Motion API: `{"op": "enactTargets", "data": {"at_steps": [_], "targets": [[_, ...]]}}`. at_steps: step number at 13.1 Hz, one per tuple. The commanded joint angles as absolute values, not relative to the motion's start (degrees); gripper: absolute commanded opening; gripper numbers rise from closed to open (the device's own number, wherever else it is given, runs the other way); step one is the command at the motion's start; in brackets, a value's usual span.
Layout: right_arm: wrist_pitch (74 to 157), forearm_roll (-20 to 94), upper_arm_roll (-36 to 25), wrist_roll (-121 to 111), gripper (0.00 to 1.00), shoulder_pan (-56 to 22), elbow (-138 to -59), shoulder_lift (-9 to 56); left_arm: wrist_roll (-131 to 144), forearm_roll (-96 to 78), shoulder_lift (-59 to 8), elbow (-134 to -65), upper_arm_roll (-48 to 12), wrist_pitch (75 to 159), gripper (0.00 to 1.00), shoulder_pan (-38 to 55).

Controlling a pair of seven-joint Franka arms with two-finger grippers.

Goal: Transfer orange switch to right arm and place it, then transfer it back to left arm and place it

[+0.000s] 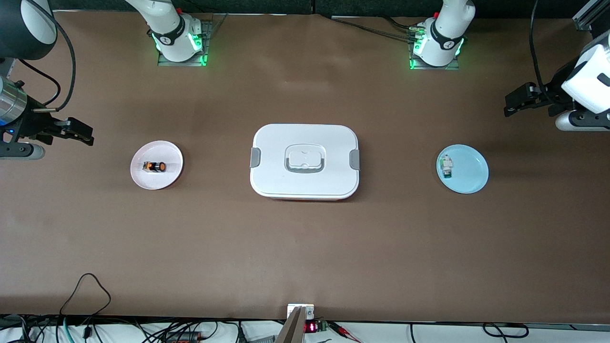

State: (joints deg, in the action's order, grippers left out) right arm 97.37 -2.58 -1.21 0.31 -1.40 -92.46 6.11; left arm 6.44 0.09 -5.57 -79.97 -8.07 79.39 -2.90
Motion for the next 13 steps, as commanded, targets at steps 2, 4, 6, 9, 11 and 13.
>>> {"op": "enactTargets", "data": {"at_steps": [2, 4, 6, 9, 11, 13], "targets": [[96.9, -0.9, -1.4, -1.1, 1.0, -1.0, -91.6, 5.5, 6.5, -0.4, -5.0, -79.9, -8.1, 78.4, 1.0, -3.2], [96.9, -1.1, -1.4, -1.2, 1.0, -1.1, -91.6, 5.4, 6.5, -0.4, -5.0, -79.9, -8.1, 78.4, 1.0, -3.2], [96.9, -1.1, -1.4, -1.2, 1.0, -1.0, -91.6, 5.6, 6.5, -0.4, -5.0, -79.9, -8.1, 78.4, 1.0, -3.2], [96.9, -1.2, -1.4, -1.0, 1.0, -1.1, -91.5, 5.5, 6.5, -0.4, -5.0, -79.9, -8.1, 78.4, 1.0, -3.2], [96.9, -0.9, -1.4, -1.1, 1.0, -1.0, -91.3, 5.5, 6.5, -0.4, -5.0, -79.9, -8.1, 78.4, 1.0, -3.2], [96.9, -1.0, -1.3, -0.6, 1.0, -1.1, -90.7, 5.5, 6.5, -0.4, -5.0, -79.9, -8.1, 78.4, 1.0, -3.2]]}}
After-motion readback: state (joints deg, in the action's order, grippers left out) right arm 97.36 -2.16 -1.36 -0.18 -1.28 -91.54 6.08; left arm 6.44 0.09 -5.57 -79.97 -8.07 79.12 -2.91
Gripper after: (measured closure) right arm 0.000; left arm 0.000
